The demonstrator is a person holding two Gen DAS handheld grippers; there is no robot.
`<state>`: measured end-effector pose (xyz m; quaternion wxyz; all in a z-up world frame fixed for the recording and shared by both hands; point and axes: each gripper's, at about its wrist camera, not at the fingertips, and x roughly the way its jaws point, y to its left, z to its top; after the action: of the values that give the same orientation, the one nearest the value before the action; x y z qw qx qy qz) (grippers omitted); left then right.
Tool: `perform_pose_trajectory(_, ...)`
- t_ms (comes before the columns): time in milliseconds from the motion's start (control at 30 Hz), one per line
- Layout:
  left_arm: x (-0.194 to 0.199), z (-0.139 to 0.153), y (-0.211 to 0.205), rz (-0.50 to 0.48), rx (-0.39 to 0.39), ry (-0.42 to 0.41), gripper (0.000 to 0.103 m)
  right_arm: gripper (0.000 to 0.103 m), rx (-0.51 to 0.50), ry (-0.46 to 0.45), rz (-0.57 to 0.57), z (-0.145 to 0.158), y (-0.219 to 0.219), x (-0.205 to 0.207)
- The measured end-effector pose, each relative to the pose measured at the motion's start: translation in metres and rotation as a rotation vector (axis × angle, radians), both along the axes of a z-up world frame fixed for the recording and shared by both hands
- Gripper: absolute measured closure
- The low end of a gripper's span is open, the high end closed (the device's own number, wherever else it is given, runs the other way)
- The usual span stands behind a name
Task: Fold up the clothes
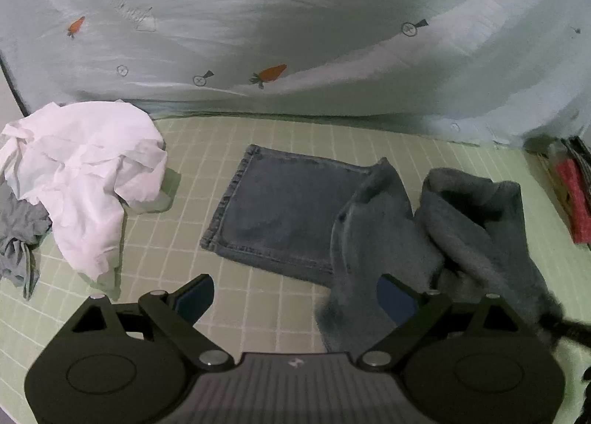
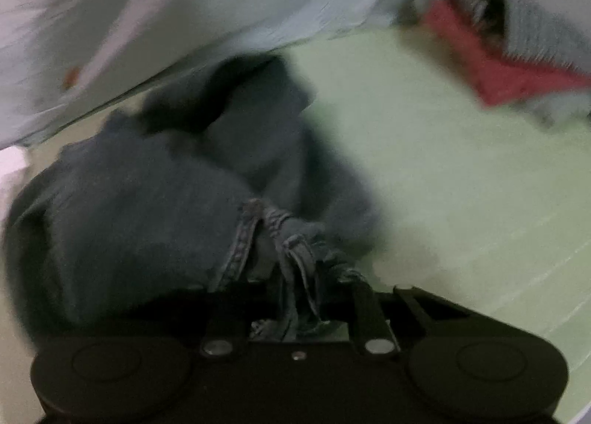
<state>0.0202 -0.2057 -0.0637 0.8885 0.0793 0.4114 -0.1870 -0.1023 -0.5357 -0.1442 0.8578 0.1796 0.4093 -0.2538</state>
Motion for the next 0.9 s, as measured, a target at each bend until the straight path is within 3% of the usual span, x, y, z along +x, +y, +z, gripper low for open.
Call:
perform_pose_trajectory(100, 0.007, -0.002, -0.007, 0.019, 0.0, 0.003, 0.008, 0.088, -0.119, 0.018, -0.02, 0.007, -0.043, 0.014)
perform_pose_trajectory(267, 0.023, -0.006, -0.016, 0.039, 0.008, 0.02, 0.008, 0.088, -0.401, 0.05, -0.092, 0.024, -0.105, 0.042)
perform_pose_trajectory(367, 0.033, -0.012, -0.021, 0.038, 0.017, 0.04, 0.008, 0.08, -0.466, 0.053, -0.161, 0.035, -0.118, 0.046)
perform_pose_trajectory(500, 0.045, -0.02, -0.027, 0.029, 0.027, 0.056, 0.008, 0.034, -0.381, -0.002, -0.214, 0.037, -0.107, 0.027)
perform_pose_trajectory(633, 0.061, -0.029, -0.036, -0.005, 0.027, 0.075, 0.008, 0.01, -0.184, -0.037, -0.275, 0.023, -0.08, -0.007)
perform_pose_trajectory(700, 0.072, -0.034, -0.045, -0.039, 0.028, 0.088, 0.007, 0.002, -0.099, -0.056, -0.323, 0.015, -0.07, -0.022)
perform_pose_trajectory(900, 0.107, -0.053, -0.085, -0.121, 0.008, 0.123, 0.007, 0.0, 0.11, -0.082, -0.5, -0.004, -0.051, -0.064)
